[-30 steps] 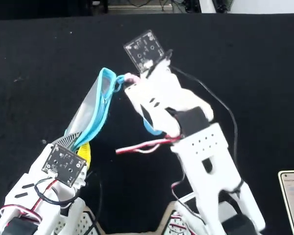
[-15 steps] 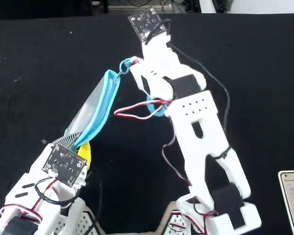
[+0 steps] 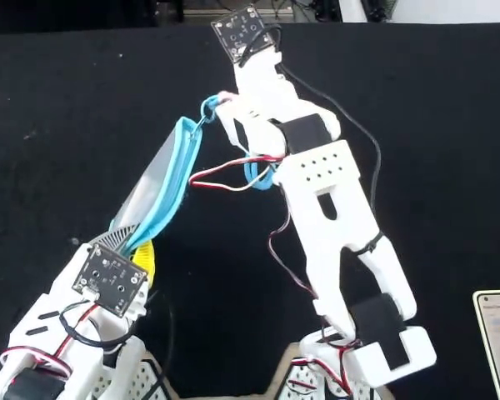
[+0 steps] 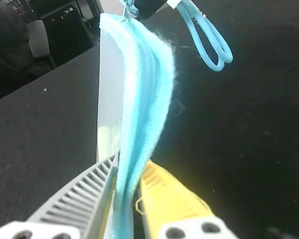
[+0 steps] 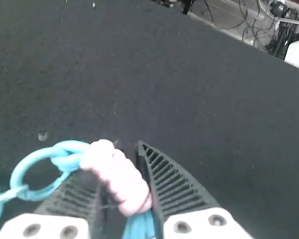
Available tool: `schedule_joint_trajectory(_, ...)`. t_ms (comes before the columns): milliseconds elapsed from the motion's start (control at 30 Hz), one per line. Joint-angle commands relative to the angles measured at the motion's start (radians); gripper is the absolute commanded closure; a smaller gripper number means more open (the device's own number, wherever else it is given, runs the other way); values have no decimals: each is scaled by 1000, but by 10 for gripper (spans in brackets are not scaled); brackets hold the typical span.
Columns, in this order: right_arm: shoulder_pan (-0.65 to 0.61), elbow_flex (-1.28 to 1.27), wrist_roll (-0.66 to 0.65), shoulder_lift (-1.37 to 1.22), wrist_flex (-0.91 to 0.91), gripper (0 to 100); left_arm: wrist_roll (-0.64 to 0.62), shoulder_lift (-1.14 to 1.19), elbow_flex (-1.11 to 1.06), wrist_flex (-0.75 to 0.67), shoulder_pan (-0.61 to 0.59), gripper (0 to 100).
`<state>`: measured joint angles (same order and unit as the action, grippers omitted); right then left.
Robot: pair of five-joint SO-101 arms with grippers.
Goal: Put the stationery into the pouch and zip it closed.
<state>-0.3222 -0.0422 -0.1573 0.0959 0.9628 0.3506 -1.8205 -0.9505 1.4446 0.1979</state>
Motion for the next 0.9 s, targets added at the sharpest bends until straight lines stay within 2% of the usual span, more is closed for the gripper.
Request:
schedule_joint_trajectory(0,-15,70,6,81,123,985,2,-6,48,6,10,970)
schedule_joint_trajectory(67,-52,62,5,133,180,953,2,-6,48,-25,10,970)
schedule_joint_trajectory(233,-140,65,5,255,325,734,2,-6,21,-155,5,970)
schedule_joint_trajectory(300,-164,70,5,315,364,709,2,-6,-31,-224,1,970)
schedule_joint_trajectory(467,-164,42,5,515,433,746,-2,-6,-182,-393,-1,970)
schedule_joint_trajectory(600,-51,-120,3,648,440,783,2,-6,-243,-494,-4,970)
schedule_joint_trajectory(667,25,-239,3,696,410,855,2,-6,-255,-557,-47,970)
schedule_joint_trajectory(733,95,-366,3,739,348,973,2,-5,-255,-626,-111,970)
schedule_joint_trajectory(867,172,-581,3,817,253,970,2,-5,-255,-760,-223,970)
